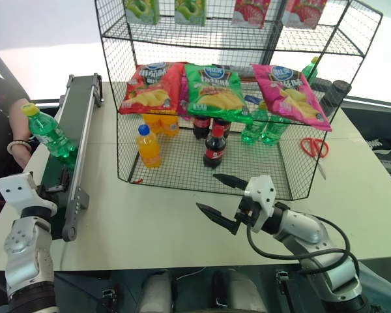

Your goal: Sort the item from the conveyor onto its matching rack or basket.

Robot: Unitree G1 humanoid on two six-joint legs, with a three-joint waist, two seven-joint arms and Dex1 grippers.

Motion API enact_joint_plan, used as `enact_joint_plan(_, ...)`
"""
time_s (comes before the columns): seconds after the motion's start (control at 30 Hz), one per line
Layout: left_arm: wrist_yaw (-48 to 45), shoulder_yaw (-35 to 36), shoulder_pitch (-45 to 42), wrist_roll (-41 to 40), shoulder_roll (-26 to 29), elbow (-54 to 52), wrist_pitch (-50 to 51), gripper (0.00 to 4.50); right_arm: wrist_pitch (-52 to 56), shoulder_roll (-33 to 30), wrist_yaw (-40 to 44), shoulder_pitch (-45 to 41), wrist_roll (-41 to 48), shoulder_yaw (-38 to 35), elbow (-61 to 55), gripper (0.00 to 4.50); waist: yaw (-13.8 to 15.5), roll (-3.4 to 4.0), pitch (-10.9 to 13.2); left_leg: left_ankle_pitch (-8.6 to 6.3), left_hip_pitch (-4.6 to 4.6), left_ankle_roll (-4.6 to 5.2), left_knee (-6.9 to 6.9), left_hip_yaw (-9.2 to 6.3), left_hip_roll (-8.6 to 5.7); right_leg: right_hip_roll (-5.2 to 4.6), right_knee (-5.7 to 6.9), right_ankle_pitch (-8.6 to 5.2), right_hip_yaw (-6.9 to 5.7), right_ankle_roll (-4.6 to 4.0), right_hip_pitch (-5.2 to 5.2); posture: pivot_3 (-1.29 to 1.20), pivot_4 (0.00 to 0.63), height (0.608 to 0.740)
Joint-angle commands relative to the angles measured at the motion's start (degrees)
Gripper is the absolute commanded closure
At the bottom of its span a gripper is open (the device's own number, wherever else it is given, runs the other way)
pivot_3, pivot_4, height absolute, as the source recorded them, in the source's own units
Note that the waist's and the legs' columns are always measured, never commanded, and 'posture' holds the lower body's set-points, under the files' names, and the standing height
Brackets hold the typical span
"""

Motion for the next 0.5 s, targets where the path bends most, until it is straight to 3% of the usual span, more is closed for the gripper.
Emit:
enact_joint_plan(0.03, 0.5, 1.8, -0.1, 0.0, 0.6, -0.4, -1.5, 0.00, -0.9, 0.0, 0.4, -0.5, 0.4, 0.1, -1.6, 0.06, 0.0, 0.00, 0.0, 0.00, 0.00, 0.00, 0.00, 0.00, 0.00, 0.00, 0.00, 0.00, 0.00, 0.00, 0.00, 0.00, 0.150, 0.735)
enact_joint_plan(0.5, 0.1, 1.7, -0.2, -0.2, 1.0, 0.0, -2.0, 0.00, -0.9, -0.1, 0.5, -0.2, 0.6, 0.1, -1.8, 0.06, 0.0, 0.00, 0.0, 0.00, 0.00, 0.00, 0.00, -0.01, 0.00, -0.01, -0.01, 0.00, -0.01, 0.00, 0.00, 0.00, 0.150, 0.735)
